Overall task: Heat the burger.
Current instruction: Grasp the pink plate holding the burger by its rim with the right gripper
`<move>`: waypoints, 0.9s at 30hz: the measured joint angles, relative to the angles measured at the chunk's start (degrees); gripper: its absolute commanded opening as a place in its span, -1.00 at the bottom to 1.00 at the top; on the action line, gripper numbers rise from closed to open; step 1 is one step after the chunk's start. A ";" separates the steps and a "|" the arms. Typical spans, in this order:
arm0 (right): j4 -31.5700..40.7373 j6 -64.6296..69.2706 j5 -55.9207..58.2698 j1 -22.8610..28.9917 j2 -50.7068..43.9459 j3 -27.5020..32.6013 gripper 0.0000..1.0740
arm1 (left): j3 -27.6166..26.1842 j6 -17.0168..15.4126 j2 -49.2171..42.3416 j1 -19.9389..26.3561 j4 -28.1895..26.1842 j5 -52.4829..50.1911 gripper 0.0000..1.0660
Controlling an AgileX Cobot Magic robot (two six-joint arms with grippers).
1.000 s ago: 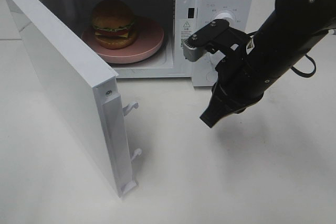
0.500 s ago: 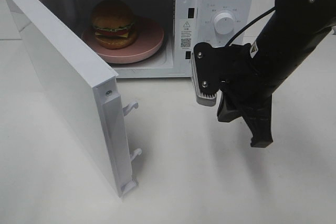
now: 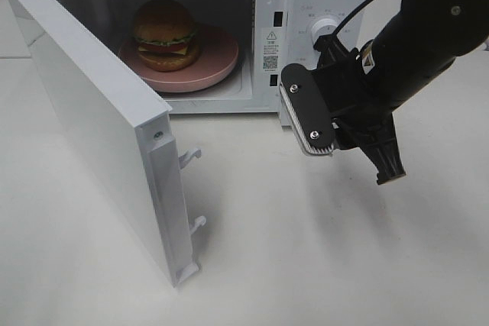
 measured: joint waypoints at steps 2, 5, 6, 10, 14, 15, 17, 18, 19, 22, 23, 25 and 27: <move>-0.29 0.00 -0.80 0.00 0.00 0.00 0.28 | 0.00 0.00 0.00 0.00 0.00 0.00 0.83; -0.40 0.00 -4.41 0.00 0.00 0.00 0.52 | 0.00 0.00 0.00 0.00 0.00 0.00 0.83; -0.40 0.00 -4.41 0.00 0.00 0.00 0.52 | 0.00 0.00 0.00 0.00 0.00 0.00 0.83; -0.40 0.00 -7.05 0.00 0.11 0.00 0.54 | 0.00 0.00 0.00 0.00 0.00 0.00 0.83; -0.40 0.00 -7.56 0.17 0.57 -0.63 0.45 | 0.00 0.00 0.00 0.00 0.00 0.00 0.83; -0.40 0.00 -7.56 0.40 0.92 -1.15 0.44 | 0.00 0.00 0.00 0.00 0.00 0.00 0.83; -0.40 0.00 -7.62 1.20 1.78 -2.29 0.43 | 0.00 0.00 0.00 0.00 0.00 0.00 0.83; -0.40 0.00 -7.79 2.06 2.86 -3.78 0.42 | 0.00 0.00 0.00 0.00 0.00 0.00 0.83; -0.40 0.00 -7.79 2.06 2.86 -3.78 0.42 | 0.00 0.00 0.00 0.00 0.00 0.00 0.83; -0.40 0.00 -8.37 2.86 4.53 -5.96 0.42 | 0.00 0.00 0.00 0.00 0.00 0.00 0.83; -0.40 0.00 -9.22 3.44 5.96 -7.16 0.42 | 0.00 0.00 0.00 0.00 0.00 0.00 0.83; -0.40 0.00 -9.40 3.61 6.65 -7.85 0.43 | 0.00 0.00 0.00 0.00 0.00 0.00 0.83; -0.40 0.00 -10.20 4.53 8.59 -9.74 0.42 | 0.00 0.00 0.00 0.00 0.00 0.00 0.83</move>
